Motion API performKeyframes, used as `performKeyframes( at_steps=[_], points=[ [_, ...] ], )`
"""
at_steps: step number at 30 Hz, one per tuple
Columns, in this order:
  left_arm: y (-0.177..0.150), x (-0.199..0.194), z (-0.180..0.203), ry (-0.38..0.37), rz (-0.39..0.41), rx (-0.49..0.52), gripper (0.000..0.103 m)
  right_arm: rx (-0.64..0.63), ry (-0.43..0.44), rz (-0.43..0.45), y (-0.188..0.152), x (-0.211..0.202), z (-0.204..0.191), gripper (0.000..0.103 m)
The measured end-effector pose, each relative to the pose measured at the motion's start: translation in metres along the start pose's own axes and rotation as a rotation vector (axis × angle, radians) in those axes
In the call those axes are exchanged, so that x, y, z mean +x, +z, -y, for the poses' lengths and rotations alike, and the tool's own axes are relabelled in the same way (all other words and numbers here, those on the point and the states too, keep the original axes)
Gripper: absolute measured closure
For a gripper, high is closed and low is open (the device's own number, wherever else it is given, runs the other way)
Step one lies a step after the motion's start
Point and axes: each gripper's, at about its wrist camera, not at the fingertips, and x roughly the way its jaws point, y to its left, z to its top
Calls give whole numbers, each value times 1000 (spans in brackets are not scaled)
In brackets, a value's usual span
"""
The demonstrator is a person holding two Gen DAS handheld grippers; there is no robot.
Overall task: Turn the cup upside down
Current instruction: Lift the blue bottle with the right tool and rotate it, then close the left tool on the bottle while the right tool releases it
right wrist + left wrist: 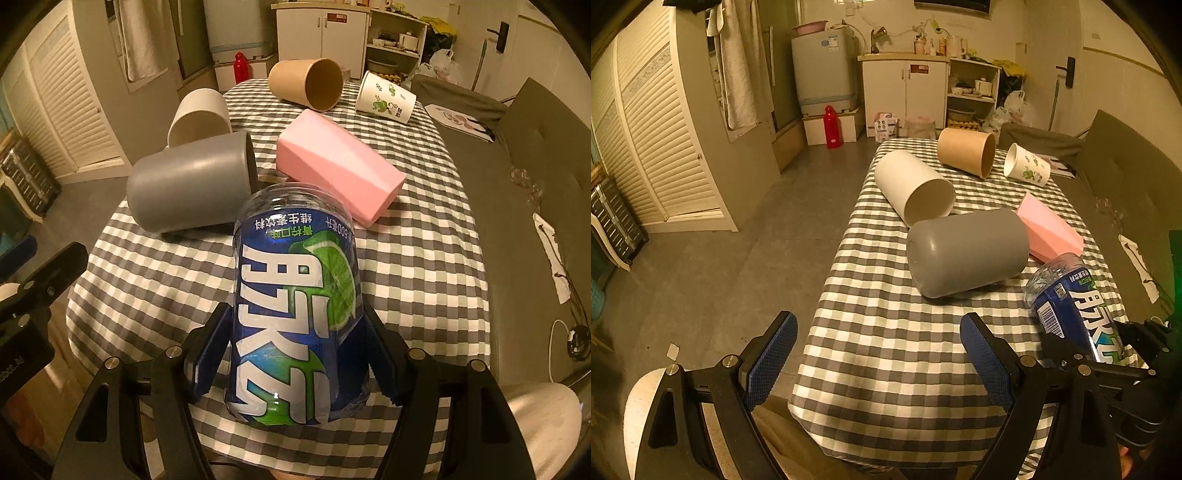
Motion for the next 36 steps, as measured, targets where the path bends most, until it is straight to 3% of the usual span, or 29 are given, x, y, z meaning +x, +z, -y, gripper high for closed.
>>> performKeyframes(
  at_steps=[3, 6, 15, 24, 29, 36],
  points=[
    [1, 1, 2, 2, -4, 5, 10, 3, 4, 2, 1, -3, 3, 31],
    [1, 2, 4, 8, -15, 9, 10, -3, 10, 25, 1, -14, 5, 20],
    [5, 2, 21, 0, -63, 20, 11, 3, -7, 95, 12, -53, 34, 17],
    [28, 3, 83, -113, -161, 47, 10, 71, -123, 90, 16, -59, 99, 17],
    [31, 24, 119, -159, -231, 62, 11, 146, -109, 73, 11, -52, 129, 17],
    [41, 40, 136, -226, -271, 48, 10, 177, -90, 59, 4, -38, 140, 17]
  ],
)
